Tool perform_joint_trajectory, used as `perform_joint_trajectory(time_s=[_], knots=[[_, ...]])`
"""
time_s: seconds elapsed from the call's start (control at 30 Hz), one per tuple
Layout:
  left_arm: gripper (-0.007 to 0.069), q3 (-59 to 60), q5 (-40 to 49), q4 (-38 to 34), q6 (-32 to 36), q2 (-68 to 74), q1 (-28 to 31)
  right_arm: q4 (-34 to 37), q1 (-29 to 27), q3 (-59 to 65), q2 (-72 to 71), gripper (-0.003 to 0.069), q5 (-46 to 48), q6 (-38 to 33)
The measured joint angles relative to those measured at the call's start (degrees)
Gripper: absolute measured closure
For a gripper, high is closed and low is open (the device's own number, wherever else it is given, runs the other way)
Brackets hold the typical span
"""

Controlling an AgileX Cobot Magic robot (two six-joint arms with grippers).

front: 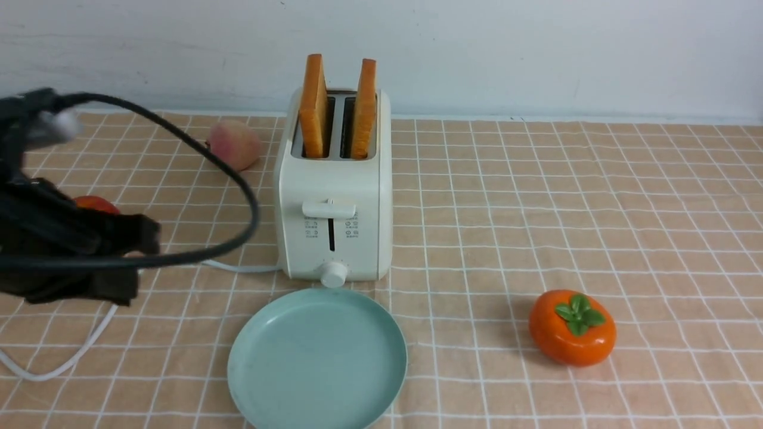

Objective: Take toasted bread from bread machine on light coffee tablecloth place on plate.
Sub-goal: 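Reach for a toast slice standing in the toaster with the left gripper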

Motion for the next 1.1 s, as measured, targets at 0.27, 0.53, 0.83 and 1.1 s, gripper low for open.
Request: perform_joint_trajectory(time_s=[0.27,0.53,0.83,1.1], knots=[[0.0638,-27.7,1.3,6.8,-1.7,19.7,-9.0,1.3,0.0,1.0,5.9,0.0673,1.7,-4.9],[0.0449,-51.5,6.3,10.7,-5.5,36.1,-10.8,7.3,0.0,6.2,5.5,0.0667,-4.6,-4.9],[0.0023,-58.4,2.6,12.0,-7.5,45.8,-10.8,10.4,0.0,7.8,5.5,0.0667,-8.7,-5.0],[0.0533,-58.4,1.2,17.3,-14.2,44.8,-10.8,11.6,0.0,7.8,5.5,0.0667,-9.6,-5.1]])
